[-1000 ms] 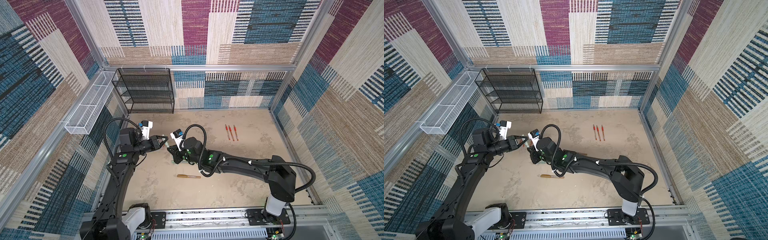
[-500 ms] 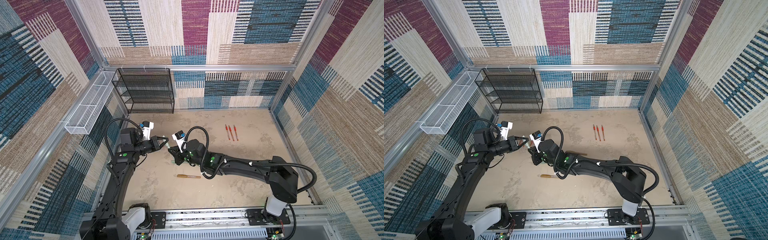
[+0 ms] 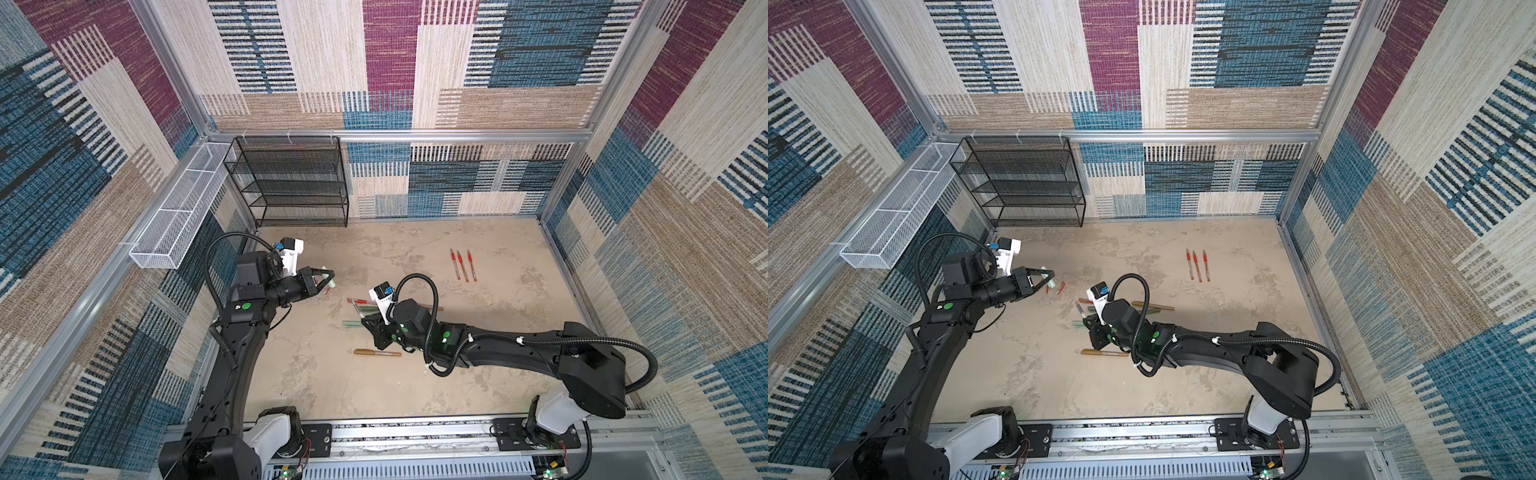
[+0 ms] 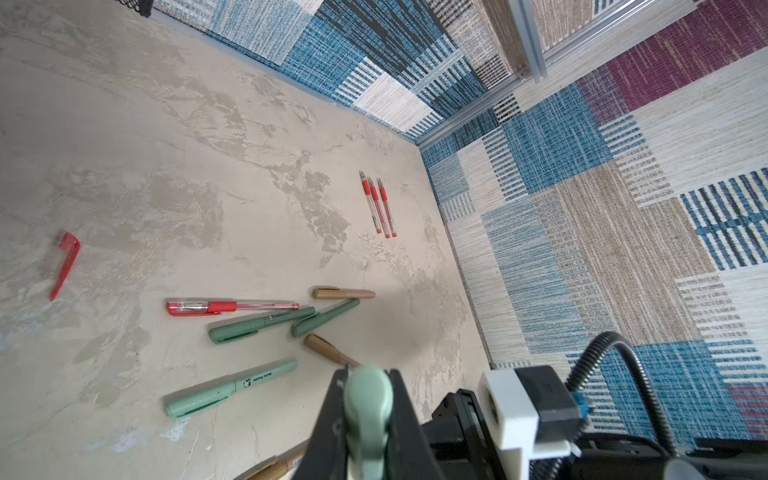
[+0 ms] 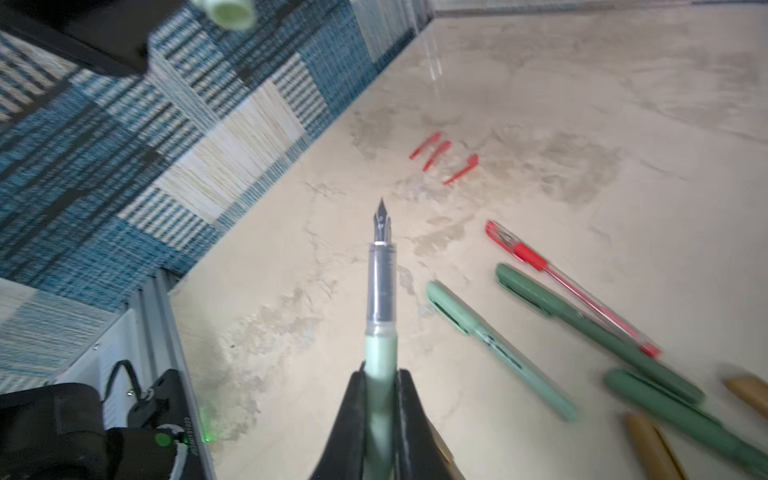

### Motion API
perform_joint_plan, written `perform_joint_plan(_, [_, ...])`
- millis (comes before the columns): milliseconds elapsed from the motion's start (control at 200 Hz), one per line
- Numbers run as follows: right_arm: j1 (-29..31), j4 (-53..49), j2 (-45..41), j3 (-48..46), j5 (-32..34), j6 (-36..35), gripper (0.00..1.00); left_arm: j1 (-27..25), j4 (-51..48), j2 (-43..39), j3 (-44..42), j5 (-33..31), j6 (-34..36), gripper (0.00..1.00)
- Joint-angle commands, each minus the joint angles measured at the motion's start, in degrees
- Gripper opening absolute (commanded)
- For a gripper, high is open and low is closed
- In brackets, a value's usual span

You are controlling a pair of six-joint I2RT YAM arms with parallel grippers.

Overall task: Open the pen caps
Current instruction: 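Pull the pen out of the cap with the right gripper, then set the pale green cap by the red caps while the right carries the pen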

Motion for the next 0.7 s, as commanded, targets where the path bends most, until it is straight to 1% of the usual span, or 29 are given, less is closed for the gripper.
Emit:
perform_joint_plan(0, [0.21,0.18,-1.65,-0.38,1.57,1.05,0.0,0.33,1.47,0.53,1.27,-1.05,0.9,0.0])
perform_joint_plan(125, [-0.04,0.49,-4.37,-2.93,3.75,1.3,0.0,0.27,0.99,1.4,2.04,-2.92,2.25,0.0])
perform_joint_plan(285, [-1.86,-4.25,-9.57,-4.33,7.55,2.78,0.0,-1.12,-3.85,6.14,6.01,-6.97,5.58,0.0])
perform_joint_plan(421, [-4.54,-7.17,-14.41,-6.47,8.86,3.2,0.0,-4.39,-8.36,13.34,10.8,-12.77,10.04,0.0])
perform_joint_plan(481, [-5.42,-10.18,-16.4,-6.46,9.86,3.59,0.0,-5.41,-10.13,17.09,12.95,-13.94,11.82,0.0])
perform_joint_plan(526, [-5.92,-11.63,-18.09,-6.86,10.66,3.59,0.0,-5.99,-11.76,19.98,14.85,-14.66,13.33,0.0])
perform_joint_plan(551, [-6.05,-12.16,-19.02,-7.22,11.07,3.51,0.0,-6.26,-12.67,21.56,15.96,-17.32,14.0,0.0])
perform_joint_plan(601, [-6.48,-12.95,-20.86,-8.2,11.54,3.16,0.0,-6.72,-13.87,24.76,17.92,-19.32,15.02,0.0])
perform_joint_plan(696, [-7.49,-15.4,-24.09,-9.24,12.16,3.31,0.0,-7.1,-16.1,30.78,21.67,-21.41,16.16,0.0])
